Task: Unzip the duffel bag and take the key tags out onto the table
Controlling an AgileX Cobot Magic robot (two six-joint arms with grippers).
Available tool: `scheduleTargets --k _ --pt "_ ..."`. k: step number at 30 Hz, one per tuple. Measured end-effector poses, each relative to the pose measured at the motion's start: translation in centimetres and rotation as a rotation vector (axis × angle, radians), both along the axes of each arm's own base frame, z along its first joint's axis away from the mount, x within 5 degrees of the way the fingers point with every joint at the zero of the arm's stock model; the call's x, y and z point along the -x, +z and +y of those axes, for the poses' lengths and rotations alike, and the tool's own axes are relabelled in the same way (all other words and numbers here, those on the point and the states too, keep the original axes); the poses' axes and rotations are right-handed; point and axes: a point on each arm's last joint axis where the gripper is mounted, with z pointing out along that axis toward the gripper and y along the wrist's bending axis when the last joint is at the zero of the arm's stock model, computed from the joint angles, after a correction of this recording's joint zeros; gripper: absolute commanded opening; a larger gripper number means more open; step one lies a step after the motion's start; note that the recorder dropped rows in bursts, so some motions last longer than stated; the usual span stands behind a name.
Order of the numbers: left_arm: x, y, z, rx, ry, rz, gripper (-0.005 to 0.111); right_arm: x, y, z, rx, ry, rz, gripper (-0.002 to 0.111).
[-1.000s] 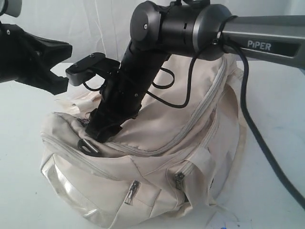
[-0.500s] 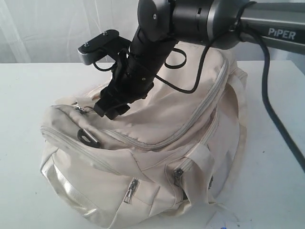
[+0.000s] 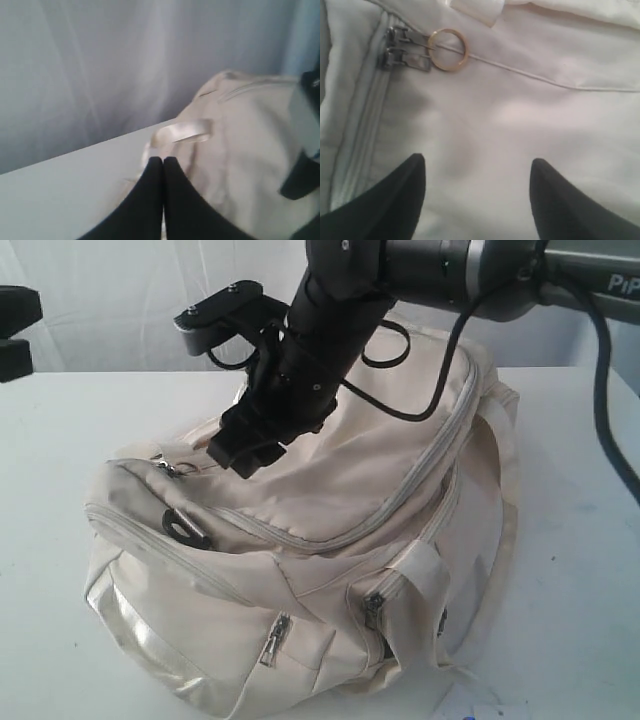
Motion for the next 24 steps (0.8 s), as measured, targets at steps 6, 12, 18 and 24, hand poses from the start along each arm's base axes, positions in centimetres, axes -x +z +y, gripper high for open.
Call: scheduleTargets --k 6,12,18,24 --pt "-1.7 -0.8 1.8 0.134 -0.189 0.203 0.000 -1.5 1.2 -2.7 0.007 -0.093 0.014 0.057" --pt "-5.0 -3.1 3.4 0.087 -0.411 0.649 0.000 -1.0 2.5 -3.1 -0.049 -0.104 0.035 0.057" --pt "-7.3 -4.8 3.7 0.140 -0.494 0.788 0.012 -0.8 2.3 -1.3 -0.220 -0.074 0.125 0.057" --pt "-7.6 -6.0 4.0 0.156 -0.460 0.858 0.070 -0.5 -0.7 1.3 -0.227 -0.004 0.180 0.057"
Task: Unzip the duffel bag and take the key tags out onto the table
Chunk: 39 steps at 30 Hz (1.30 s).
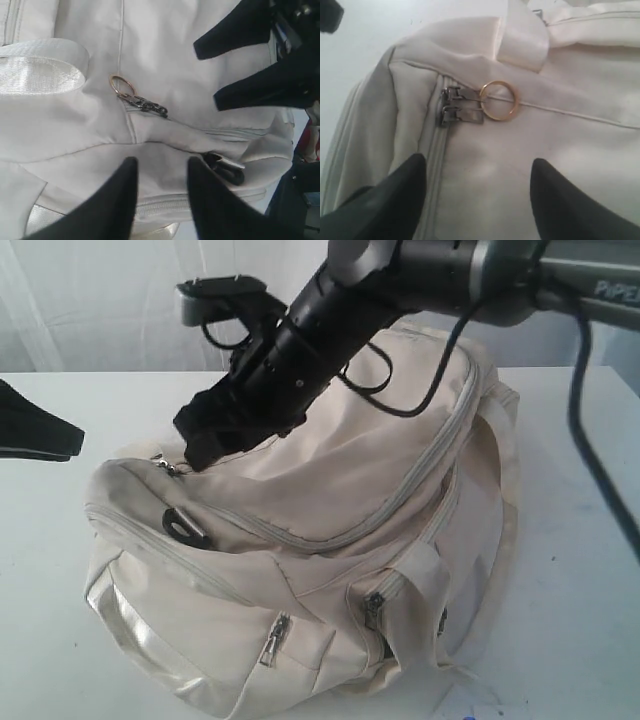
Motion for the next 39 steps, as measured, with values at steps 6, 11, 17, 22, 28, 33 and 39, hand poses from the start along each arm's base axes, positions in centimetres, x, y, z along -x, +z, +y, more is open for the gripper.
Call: scheduleTargets --k 6,11,17,22,28,33,39 --pt "-0.4 -0.5 0.2 0.004 0.090 0.088 0.072 1.3 -3.5 2.7 0.051 0.097 0.014 0.057" --pt "-0.8 -2.7 -1.1 -0.026 0.072 0.190 0.070 2.4 -4.0 3.7 0.061 0.169 -0.023 0.066" --pt "-1.0 -5.5 -3.0 -0.056 0.028 0.271 0.053 2.6 -4.1 4.0 0.069 0.195 -0.055 0.069" --pt "-1.5 -6.3 -2.9 -0.090 0.054 0.276 0.020 2.3 -4.2 3.8 0.098 0.183 -0.081 0.069" --pt "-1.7 -6.5 -2.9 -0.097 0.079 0.277 0.000 0.6 -2.9 3.3 0.072 0.068 -0.086 0.069" --pt "-1.7 -6.5 -2.9 -0.097 0.079 0.277 0.000 -1.3 -1.2 3.3 -0.024 -0.058 -0.136 0.069" --pt "-1.7 -6.5 -2.9 -0.097 0.079 0.277 0.000 -2.2 -1.5 4.4 -0.071 -0.114 -0.106 0.069"
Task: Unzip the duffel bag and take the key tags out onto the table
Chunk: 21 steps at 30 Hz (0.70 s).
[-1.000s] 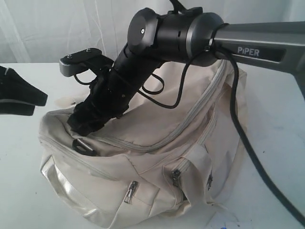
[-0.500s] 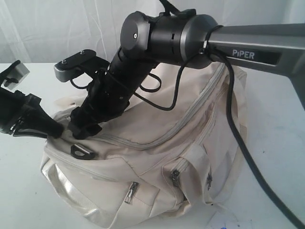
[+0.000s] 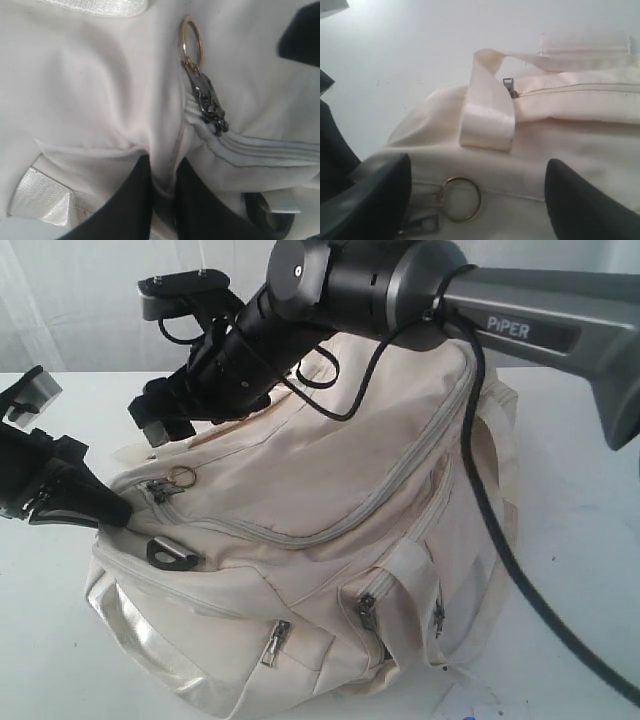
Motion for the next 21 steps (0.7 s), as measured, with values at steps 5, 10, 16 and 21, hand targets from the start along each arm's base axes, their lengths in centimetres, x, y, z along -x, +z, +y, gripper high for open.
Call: scheduleTargets --k 5,10,16,21 --pt "0.0 0.0 -0.1 0.002 -0.001 0.000 0.000 -0.2 -2.2 0.3 0.057 -0.007 0.066 0.069" --pt "0.0 0.0 -0.1 0.005 0.001 0.000 0.000 -0.3 -2.6 0.2 0.082 -0.025 0.084 0.069" --pt "0.0 0.0 -0.1 0.005 0.001 0.000 0.000 -0.4 -4.4 0.8 0.063 -0.047 0.169 0.065" --pt "0.0 0.0 -0.1 0.006 0.002 -0.001 0.000 -0.4 -4.3 1.2 0.008 -0.067 0.207 0.040"
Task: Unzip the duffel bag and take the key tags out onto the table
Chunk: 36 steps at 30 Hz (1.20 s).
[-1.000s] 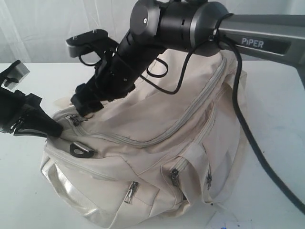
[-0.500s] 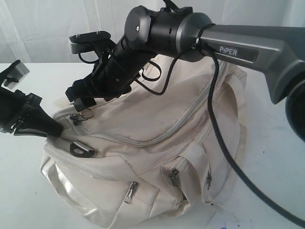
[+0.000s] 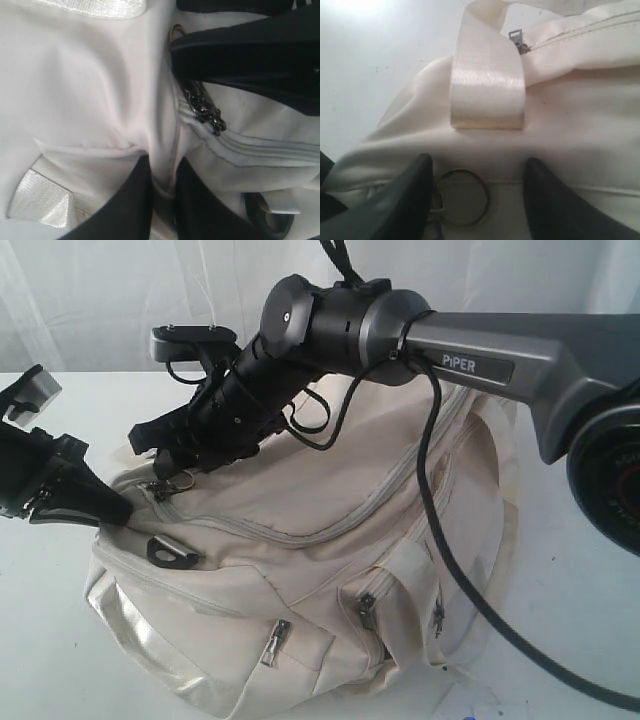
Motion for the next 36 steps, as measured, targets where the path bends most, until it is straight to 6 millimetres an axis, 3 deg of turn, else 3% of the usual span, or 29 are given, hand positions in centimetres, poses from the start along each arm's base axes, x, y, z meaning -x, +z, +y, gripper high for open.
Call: scheduleTargets --k 10,15,18,21,23,26,28,31,36 --pt "-0.1 0.1 -0.1 0.010 0.002 -0.009 0.000 0.0 0.1 0.2 -0.029 -0.015 0.016 0.000" --pt "-0.1 0.1 -0.1 0.011 0.003 -0.009 0.000 -0.1 1.0 0.2 -0.044 -0.006 -0.018 0.000" --pt "-0.1 0.1 -0.1 0.016 0.004 -0.009 0.000 0.0 3.4 0.2 -0.088 0.000 -0.056 0.000" --pt "-0.1 0.1 -0.1 0.015 0.002 -0.010 0.000 0.1 4.4 0.1 -0.099 0.009 -0.067 0.000" --pt "-0.1 0.1 -0.1 0.015 0.001 -0.011 0.000 0.1 4.4 0.0 -0.084 0.017 -0.072 0.004" --pt "-0.1 0.1 -0.1 0.016 0.000 -0.010 0.000 0.4 3.9 -0.4 -0.007 0.061 -0.069 0.034" --pt "-0.1 0.1 -0.1 0.016 -0.002 -0.012 0.000 0.7 3.3 -1.1 0.101 0.118 -0.056 0.049" --pt "-0.1 0.1 -0.1 0.016 -0.002 -0.012 0.000 0.9 2.7 -1.9 0.207 0.164 -0.055 0.051" --pt "-0.1 0.1 -0.1 0.015 -0.003 -0.013 0.000 0.5 1.8 -1.5 0.200 0.150 -0.067 0.051"
